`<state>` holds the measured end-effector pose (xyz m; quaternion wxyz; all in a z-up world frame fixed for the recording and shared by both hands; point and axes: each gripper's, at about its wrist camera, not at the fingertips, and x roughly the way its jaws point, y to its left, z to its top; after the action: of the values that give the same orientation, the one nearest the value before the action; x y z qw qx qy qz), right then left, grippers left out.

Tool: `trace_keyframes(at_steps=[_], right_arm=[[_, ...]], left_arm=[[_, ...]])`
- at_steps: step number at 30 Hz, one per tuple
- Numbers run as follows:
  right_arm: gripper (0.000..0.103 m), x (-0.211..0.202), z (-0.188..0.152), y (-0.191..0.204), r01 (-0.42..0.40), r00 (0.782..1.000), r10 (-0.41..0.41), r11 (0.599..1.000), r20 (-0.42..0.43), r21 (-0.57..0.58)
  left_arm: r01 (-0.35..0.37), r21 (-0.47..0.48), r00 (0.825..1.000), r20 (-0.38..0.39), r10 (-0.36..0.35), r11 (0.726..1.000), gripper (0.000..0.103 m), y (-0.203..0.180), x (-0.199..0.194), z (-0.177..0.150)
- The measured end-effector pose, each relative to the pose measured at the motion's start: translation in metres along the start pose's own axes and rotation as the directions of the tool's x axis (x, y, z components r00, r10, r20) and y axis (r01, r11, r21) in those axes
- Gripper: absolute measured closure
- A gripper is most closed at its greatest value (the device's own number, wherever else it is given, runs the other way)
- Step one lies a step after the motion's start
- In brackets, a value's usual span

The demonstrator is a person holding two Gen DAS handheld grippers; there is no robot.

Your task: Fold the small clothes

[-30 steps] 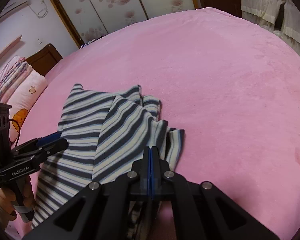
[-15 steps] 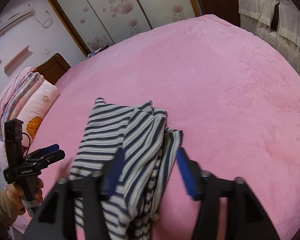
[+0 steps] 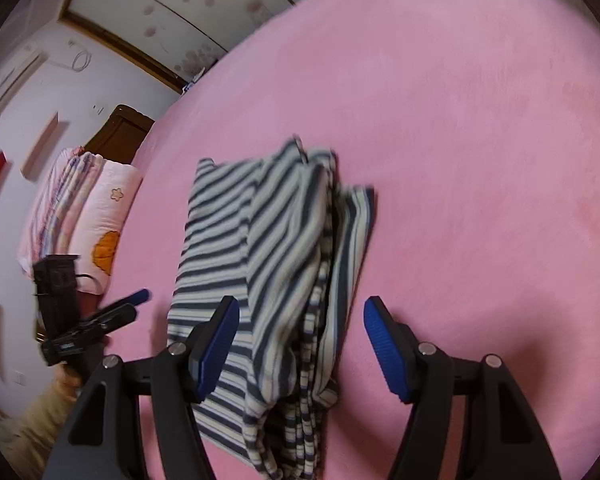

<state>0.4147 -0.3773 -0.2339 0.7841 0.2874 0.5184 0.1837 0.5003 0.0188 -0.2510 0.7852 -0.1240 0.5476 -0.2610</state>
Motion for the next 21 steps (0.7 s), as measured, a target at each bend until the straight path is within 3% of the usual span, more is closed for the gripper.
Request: trace_keyframes(at_steps=[6, 12, 17, 20, 21], right_arm=[[0.038, 0.028, 0.004, -0.024, -0.073, 0.996, 0.077, 0.994, -0.049, 0.077], [0.038, 0.049, 0.021, -0.024, -0.169, 0.985, 0.172, 0.983, -0.030, 0.078], [0.038, 0.076, 0.038, -0.011, -0.172, 0.984, 0.173, 0.985, -0.039, 0.025], [0.044, 0.080, 0.041, -0.005, -0.151, 0.988, 0.150, 0.988, -0.037, -0.021], [0.054, 0.081, 0.041, -0.003, -0.146, 0.989, 0.144, 0.989, -0.037, -0.037]], left_arm=[[0.104, -0.127, 0.994, -0.009, -0.106, 0.986, 0.000, 0.029, 0.036, 0.006], [0.187, -0.103, 0.981, 0.066, -0.181, 0.977, 0.000, 0.032, 0.053, 0.019], [0.230, -0.075, 0.971, 0.085, -0.224, 0.970, 0.001, 0.026, 0.065, 0.032], [0.217, -0.032, 0.975, 0.066, -0.214, 0.976, 0.006, 0.018, 0.069, 0.035], [0.194, -0.010, 0.979, 0.064, -0.193, 0.981, 0.018, 0.015, 0.069, 0.035]])
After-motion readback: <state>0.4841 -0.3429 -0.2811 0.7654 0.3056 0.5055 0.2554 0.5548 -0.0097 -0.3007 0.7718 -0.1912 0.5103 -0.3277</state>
